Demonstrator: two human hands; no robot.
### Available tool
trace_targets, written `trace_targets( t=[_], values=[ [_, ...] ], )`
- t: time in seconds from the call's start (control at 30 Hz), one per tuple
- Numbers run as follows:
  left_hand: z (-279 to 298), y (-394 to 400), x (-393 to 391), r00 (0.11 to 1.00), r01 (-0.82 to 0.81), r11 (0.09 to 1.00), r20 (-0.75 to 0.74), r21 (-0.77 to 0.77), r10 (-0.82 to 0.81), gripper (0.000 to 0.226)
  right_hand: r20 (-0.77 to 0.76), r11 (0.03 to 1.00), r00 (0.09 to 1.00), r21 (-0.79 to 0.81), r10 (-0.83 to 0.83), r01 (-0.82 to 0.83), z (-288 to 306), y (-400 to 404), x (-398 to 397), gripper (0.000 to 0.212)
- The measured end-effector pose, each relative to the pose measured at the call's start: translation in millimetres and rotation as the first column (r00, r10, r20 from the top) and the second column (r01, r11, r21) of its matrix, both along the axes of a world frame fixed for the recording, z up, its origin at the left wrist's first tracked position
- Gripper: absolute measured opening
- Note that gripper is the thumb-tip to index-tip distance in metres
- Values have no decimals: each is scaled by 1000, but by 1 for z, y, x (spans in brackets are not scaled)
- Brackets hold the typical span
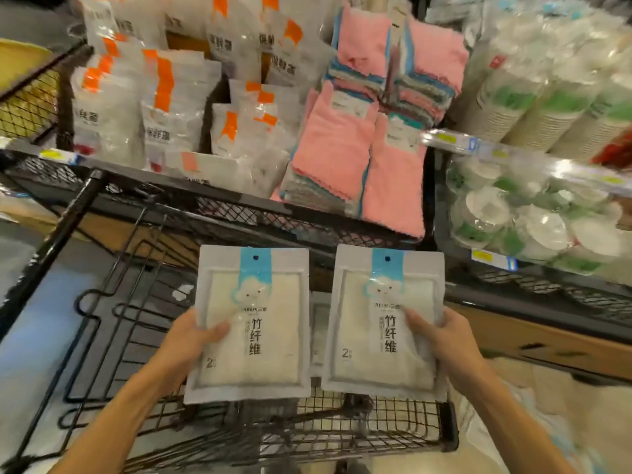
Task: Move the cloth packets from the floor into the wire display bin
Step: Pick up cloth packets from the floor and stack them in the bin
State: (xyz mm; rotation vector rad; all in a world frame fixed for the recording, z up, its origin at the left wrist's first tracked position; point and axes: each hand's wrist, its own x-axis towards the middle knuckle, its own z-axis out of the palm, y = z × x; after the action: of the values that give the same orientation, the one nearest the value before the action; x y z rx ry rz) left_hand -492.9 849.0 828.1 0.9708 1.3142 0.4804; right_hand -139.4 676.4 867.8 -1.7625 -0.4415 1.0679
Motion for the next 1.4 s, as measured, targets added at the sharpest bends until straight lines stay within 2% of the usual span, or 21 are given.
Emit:
trace_targets(
  t=[0.23, 0.4, 0.53, 0.67, 0.73, 0.8, 0.97, 1.1, 1.17, 1.23, 1.3, 1.4],
  values=[
    [-118, 27, 24, 995, -15, 996, -97, -91, 7, 29, -71, 982, 997, -187, -7, -6, -124, 19, 1, 27],
    [-218, 44, 41, 991, -17, 989, -131, -144, -2, 27, -68, 960, 998, -280, -11, -8, -228, 36, 6, 22],
    [-292, 54, 45, 983, -73, 984, -178, -163, 43, 29, 4, 951, 1000, -310, 6, -4, -299, 50, 11, 8],
    [-338, 50, 44, 975, -41, 983, -224, -180, 0, 47, 34, 941, 999, -338, 20, -8, -349, 59, 9, 7],
    [-347, 51, 48, 966, 1, 984, -253, -177, -46, 29, 59, 942, 998, -335, 27, -6, -362, 61, 5, 5],
    [-354, 56, 52, 926, 49, 993, -368, -112, -87, 29, 85, 949, 996, -316, 38, -9, -368, 61, -3, 7],
    [-360, 53, 63, 839, 145, 987, -538, 71, -85, 58, 202, 955, 979, -281, -38, 95, -377, 62, -19, 30],
    [-369, 45, 66, 738, 295, 947, -659, 123, -144, 75, 405, 937, 911, -343, 77, 73, -392, 58, -23, 43],
    [-374, 38, 69, 641, 391, 916, -741, 91, -200, 73, 496, 899, 851, -432, 172, 70, -396, 58, -28, 56],
    [-380, 29, 72, 513, 480, 874, -832, 73, -212, 70, 586, 843, 746, -535, 315, 65, -401, 58, -32, 66],
    [-386, 23, 75, 411, 520, 854, -885, 31, -219, 69, 614, 766, 651, -638, 447, 76, -402, 58, -36, 74],
    [-385, 24, 78, 316, 558, 827, -904, -68, -287, 66, 605, 660, 509, -746, 613, 90, -399, 58, -35, 85]
  ],
)
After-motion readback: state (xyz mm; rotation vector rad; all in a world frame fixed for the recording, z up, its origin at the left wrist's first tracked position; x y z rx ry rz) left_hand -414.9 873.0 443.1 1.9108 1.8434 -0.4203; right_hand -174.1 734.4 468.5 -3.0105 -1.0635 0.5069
